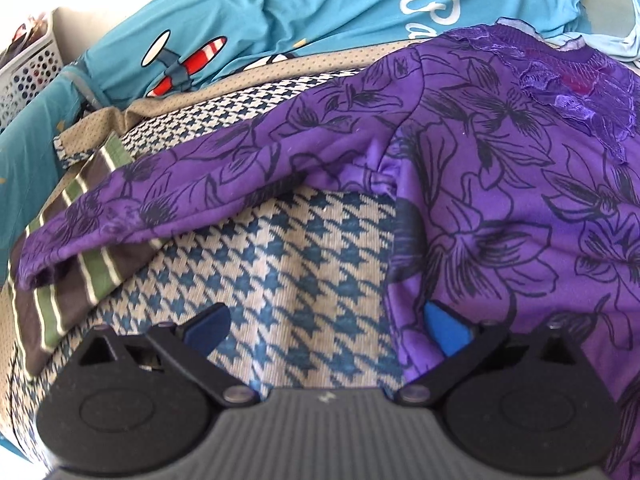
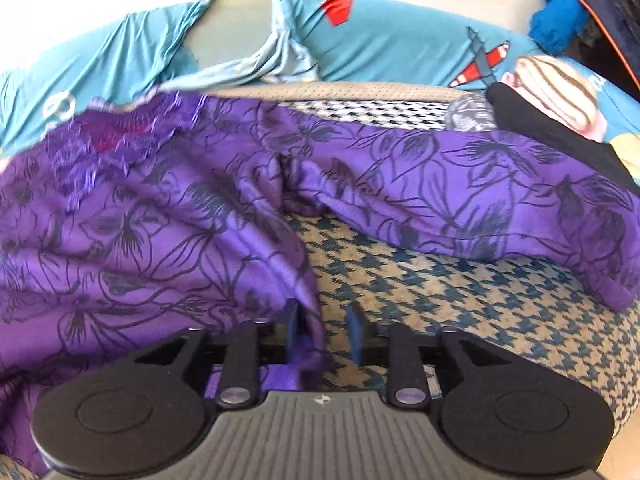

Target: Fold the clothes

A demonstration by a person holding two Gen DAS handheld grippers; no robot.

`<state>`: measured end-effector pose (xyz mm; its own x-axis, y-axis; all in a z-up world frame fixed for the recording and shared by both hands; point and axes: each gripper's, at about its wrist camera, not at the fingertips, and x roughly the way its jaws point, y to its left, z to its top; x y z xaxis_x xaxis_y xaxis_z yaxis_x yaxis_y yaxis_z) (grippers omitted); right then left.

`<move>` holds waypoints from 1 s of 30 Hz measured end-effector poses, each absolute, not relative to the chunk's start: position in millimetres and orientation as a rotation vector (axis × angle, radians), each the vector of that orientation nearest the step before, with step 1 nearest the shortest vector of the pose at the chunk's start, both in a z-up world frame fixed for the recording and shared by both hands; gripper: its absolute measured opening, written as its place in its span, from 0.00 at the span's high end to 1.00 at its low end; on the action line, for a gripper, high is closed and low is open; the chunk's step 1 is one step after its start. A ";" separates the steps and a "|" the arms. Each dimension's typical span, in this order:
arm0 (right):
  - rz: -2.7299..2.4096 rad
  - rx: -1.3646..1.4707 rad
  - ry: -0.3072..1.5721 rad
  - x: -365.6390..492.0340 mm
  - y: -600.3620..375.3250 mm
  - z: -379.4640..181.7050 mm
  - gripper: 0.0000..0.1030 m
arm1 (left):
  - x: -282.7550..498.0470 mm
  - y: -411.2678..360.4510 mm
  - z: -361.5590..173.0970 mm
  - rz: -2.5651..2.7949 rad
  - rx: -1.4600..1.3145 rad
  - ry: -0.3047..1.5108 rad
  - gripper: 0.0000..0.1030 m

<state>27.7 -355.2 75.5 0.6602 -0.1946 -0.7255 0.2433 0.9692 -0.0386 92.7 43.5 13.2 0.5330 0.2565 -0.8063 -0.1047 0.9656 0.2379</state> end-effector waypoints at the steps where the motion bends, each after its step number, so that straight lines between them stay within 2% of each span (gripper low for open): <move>1: -0.250 0.084 0.809 25.7 -357.1 76.5 0.71 | 90.2 43.1 12.6 0.218 0.170 0.983 0.00; 5: -0.237 0.151 0.833 18.6 -361.9 74.0 0.66 | 82.2 41.6 10.9 0.232 0.172 0.969 0.00; 10: -0.200 0.126 0.843 12.9 -352.8 65.0 0.65 | 73.9 38.5 10.5 0.243 0.164 0.956 0.00; 12: -0.206 0.071 0.828 10.4 -345.0 61.6 0.69 | 69.8 36.2 10.2 0.240 0.171 0.953 0.01; 13: -0.200 0.055 0.818 9.0 -341.8 60.8 0.84 | 67.6 35.2 10.3 0.238 0.177 0.952 0.01; 14: -0.194 0.044 0.809 7.9 -339.1 60.6 0.94 | 65.5 34.4 10.3 0.235 0.181 0.953 0.01; 17: -0.248 0.010 0.786 2.6 -334.2 61.1 0.97 | 56.6 33.3 10.6 0.217 0.172 0.963 0.01; 30: -0.370 0.015 0.791 -14.2 -338.8 62.9 0.98 | 14.1 24.1 11.6 0.197 0.116 0.956 0.01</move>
<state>-14.2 -338.8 62.9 0.6422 -0.3187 -0.6972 0.3300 0.9358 -0.1237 14.1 24.1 11.6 0.5611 0.2178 -0.7986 -0.1159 0.9759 0.1848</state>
